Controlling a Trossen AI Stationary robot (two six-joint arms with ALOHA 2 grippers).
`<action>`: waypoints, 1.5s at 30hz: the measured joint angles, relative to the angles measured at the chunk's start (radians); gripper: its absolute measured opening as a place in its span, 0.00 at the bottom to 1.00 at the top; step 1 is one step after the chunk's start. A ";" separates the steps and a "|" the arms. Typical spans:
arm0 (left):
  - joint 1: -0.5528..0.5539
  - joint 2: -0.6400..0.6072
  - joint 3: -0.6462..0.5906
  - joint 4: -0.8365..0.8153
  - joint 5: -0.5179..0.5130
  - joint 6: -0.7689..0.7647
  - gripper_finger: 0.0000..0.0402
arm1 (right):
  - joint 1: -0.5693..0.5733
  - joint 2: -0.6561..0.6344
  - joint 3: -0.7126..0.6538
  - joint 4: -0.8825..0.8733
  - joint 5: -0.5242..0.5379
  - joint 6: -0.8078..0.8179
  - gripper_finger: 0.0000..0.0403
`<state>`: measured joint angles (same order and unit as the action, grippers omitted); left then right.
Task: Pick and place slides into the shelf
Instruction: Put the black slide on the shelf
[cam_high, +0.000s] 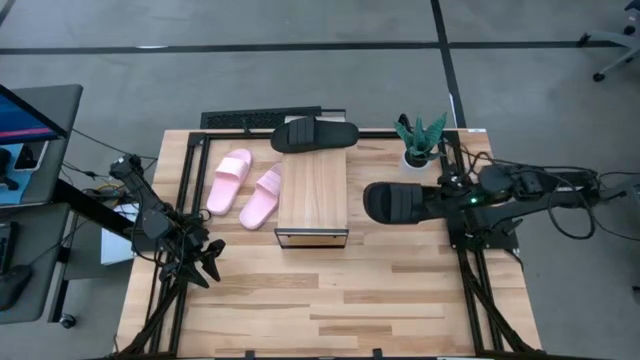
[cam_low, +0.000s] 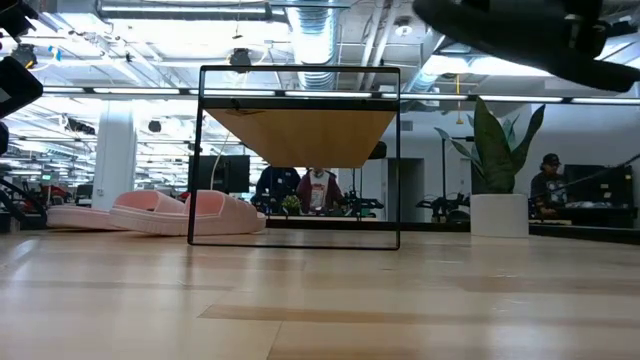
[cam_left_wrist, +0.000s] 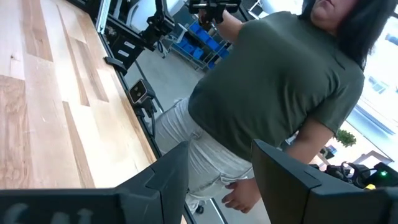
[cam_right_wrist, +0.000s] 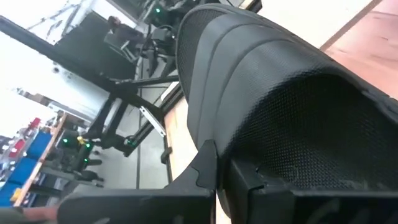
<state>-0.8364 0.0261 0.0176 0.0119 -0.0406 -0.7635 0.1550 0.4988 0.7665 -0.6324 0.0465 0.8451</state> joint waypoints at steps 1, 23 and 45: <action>0.000 0.000 0.000 0.000 0.000 0.000 0.40 | -0.001 -0.020 -0.010 0.012 0.001 0.000 0.00; 0.000 0.000 0.000 0.000 0.000 0.000 0.40 | -0.439 0.173 -0.120 0.276 -0.572 -0.003 0.00; 0.000 0.000 0.000 0.000 0.000 0.000 0.40 | -0.707 0.673 0.305 0.024 -0.963 -0.246 0.00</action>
<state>-0.8364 0.0261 0.0177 0.0116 -0.0406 -0.7635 -0.5521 1.1713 1.0712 -0.6083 -0.9160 0.5989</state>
